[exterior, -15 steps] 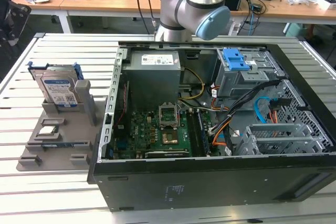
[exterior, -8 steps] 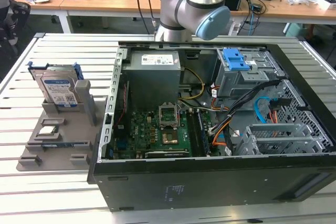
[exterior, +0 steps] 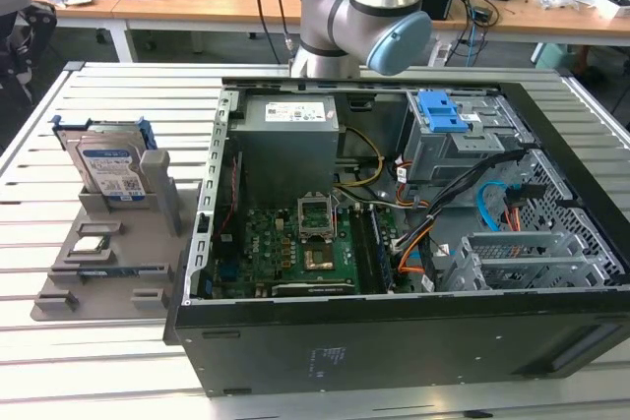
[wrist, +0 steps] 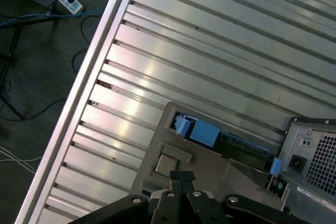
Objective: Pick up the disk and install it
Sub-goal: 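Pick up the disk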
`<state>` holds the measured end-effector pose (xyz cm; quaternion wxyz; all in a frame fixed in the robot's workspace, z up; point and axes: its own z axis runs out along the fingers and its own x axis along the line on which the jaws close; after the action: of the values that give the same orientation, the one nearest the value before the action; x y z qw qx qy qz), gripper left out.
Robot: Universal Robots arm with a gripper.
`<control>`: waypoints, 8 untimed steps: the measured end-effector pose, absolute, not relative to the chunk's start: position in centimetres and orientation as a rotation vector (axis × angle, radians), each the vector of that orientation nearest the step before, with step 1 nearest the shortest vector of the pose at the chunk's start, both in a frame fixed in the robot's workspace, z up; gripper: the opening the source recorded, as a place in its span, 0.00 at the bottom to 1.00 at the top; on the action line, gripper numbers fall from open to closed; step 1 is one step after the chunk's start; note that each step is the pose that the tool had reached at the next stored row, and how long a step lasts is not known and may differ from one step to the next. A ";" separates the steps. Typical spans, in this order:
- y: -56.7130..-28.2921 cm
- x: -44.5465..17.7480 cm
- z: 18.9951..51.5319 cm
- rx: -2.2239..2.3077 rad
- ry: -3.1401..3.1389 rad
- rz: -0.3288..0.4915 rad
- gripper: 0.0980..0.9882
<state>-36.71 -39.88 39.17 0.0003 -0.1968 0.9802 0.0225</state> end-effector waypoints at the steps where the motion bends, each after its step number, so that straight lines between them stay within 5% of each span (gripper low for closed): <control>1: -39.9 -36.7 39.2 -0.642 3.074 0.071 0.01; 8: -39.9 -36.7 39.2 -0.767 3.047 0.071 0.01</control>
<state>-36.71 -39.88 39.17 -0.0007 -0.2439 0.9695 0.0225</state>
